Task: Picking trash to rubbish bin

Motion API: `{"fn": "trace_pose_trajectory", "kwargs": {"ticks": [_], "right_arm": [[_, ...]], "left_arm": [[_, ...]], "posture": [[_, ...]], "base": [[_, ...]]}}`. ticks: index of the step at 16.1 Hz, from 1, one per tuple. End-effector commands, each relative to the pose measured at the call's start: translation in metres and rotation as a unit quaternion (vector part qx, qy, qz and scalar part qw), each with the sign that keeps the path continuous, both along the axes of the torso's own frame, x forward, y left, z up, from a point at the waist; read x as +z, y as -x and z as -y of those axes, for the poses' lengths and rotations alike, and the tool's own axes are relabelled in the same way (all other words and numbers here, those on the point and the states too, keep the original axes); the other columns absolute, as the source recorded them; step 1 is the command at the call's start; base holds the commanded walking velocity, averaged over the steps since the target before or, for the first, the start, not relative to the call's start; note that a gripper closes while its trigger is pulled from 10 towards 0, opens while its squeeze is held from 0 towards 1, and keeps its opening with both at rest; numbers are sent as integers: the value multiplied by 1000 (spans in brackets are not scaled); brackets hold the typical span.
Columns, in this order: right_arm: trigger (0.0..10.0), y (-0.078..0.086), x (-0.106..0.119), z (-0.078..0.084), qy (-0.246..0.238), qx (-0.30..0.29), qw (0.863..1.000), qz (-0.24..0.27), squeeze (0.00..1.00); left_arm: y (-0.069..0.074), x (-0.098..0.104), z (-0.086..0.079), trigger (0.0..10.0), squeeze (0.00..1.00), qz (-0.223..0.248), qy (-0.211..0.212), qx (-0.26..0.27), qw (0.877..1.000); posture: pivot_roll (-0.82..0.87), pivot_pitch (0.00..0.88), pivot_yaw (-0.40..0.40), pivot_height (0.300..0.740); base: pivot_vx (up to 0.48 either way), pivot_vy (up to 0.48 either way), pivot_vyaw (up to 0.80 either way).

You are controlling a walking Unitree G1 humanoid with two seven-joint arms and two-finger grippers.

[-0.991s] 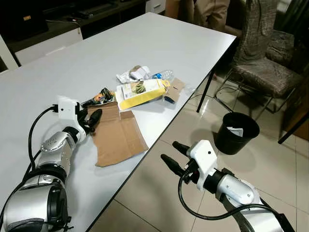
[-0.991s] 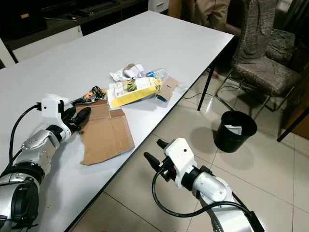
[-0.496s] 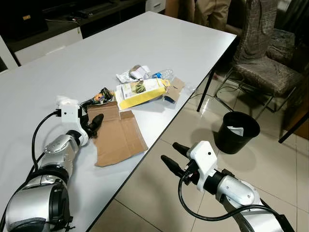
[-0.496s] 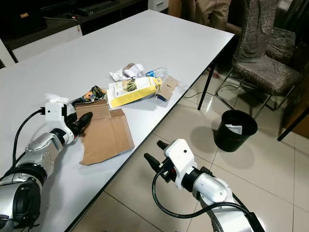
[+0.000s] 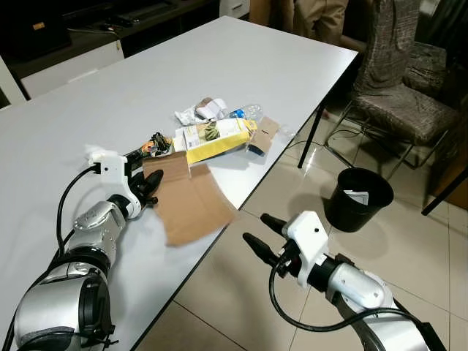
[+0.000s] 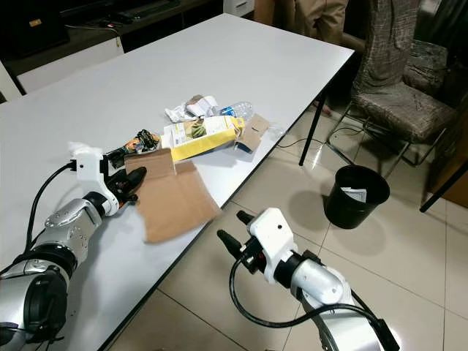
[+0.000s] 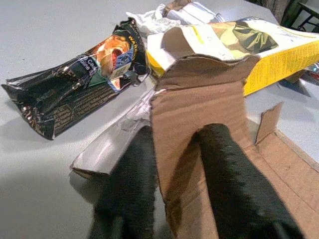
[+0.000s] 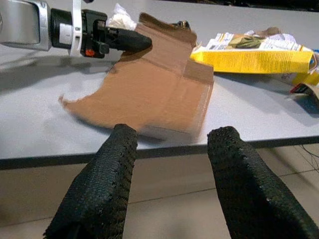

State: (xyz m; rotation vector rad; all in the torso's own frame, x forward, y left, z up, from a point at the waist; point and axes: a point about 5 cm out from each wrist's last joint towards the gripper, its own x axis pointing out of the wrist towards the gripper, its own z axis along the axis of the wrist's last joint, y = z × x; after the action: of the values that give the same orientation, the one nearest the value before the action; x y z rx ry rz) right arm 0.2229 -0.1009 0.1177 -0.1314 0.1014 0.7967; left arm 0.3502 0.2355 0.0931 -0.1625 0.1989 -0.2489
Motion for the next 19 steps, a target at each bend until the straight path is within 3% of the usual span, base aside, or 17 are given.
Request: {"fn": "trace_pose_trajectory", "kwargs": {"ticks": [1,6,10,13,16,17,19], "right_arm": [[10000,-1,2,0,-2,3,1000,1,0],[10000,-2,1,-1,-4,2,1000,3,0],[10000,-3,1,-3,-8,4,1000,4,0],[10000,-1,-1,-9,-16,6,1000,1,0],[10000,-2,-2,-12,-23,7,1000,2,0],[10000,-3,-2,-13,-26,7,1000,3,0],[10000,-3,-1,-14,-29,6,1000,6,0]], "left_arm": [[-4,5,2,0,0,10,14,-3,1000],[-2,6,3,0,0,15,28,-16,999],[2,7,3,0,0,31,77,-60,995],[14,2,3,0,0,36,108,-142,983],[27,7,3,0,0,55,147,-234,959],[39,13,-1,0,0,68,155,-263,950],[52,21,-8,0,0,86,146,-262,950]], "posture": [[-167,40,-1,740],[-162,34,2,740],[-137,30,2,740],[-122,20,5,740],[-109,13,6,740],[-96,6,8,740],[-85,1,7,740]], "base": [[0,0,0],[0,0,0],[0,0,0],[0,0,0],[0,0,0],[0,0,0],[0,0,0]]}}
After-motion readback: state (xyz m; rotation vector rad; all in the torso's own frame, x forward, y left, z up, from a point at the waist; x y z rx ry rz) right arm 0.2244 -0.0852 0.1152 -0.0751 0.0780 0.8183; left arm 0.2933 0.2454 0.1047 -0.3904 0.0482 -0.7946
